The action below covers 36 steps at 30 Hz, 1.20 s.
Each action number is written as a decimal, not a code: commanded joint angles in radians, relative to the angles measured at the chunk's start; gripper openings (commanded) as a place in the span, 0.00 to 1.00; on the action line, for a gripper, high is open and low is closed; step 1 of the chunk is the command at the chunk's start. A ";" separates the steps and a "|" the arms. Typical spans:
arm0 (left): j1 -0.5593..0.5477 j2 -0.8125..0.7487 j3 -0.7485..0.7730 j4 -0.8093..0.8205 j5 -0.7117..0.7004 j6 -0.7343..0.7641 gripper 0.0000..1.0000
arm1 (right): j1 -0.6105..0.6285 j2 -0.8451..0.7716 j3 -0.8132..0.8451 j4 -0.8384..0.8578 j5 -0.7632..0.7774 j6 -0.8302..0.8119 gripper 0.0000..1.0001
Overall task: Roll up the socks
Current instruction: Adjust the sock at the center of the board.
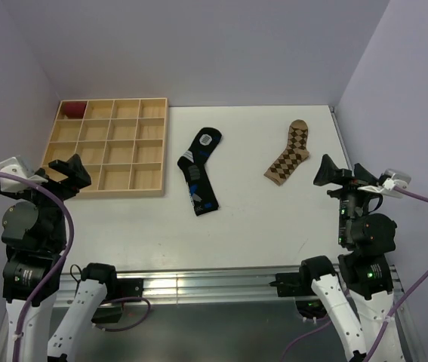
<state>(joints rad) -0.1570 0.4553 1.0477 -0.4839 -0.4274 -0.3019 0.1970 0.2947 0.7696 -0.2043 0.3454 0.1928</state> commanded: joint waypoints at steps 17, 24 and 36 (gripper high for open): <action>-0.006 0.046 -0.057 0.047 0.145 -0.060 0.99 | 0.009 0.312 0.117 0.009 -0.279 0.198 1.00; -0.006 0.155 -0.074 0.033 0.251 -0.054 1.00 | 0.076 0.622 0.286 -0.064 -0.203 0.133 1.00; -0.006 0.223 -0.166 0.099 0.243 -0.086 0.99 | 0.216 1.069 0.361 0.155 -0.341 -0.038 1.00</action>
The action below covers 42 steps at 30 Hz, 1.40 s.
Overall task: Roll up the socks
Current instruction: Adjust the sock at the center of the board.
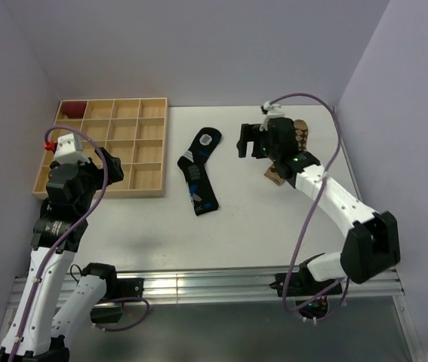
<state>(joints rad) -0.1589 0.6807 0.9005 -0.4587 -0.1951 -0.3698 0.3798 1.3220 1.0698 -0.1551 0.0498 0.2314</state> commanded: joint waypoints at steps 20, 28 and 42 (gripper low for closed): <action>-0.004 -0.020 -0.212 0.258 -0.026 -0.001 0.99 | 0.192 0.715 0.493 0.072 -0.294 -0.369 0.78; -0.004 -0.001 -0.212 0.258 -0.024 0.006 0.99 | 0.200 0.934 0.746 -0.106 -0.233 -0.363 0.73; -0.004 0.002 -0.210 0.249 -0.032 0.002 0.99 | 0.154 0.967 0.699 -0.299 -0.018 -0.115 0.66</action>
<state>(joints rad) -0.1589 0.6846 0.6895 -0.2451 -0.2153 -0.3786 0.5705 2.3451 1.8736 -0.3931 -0.0624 -0.0231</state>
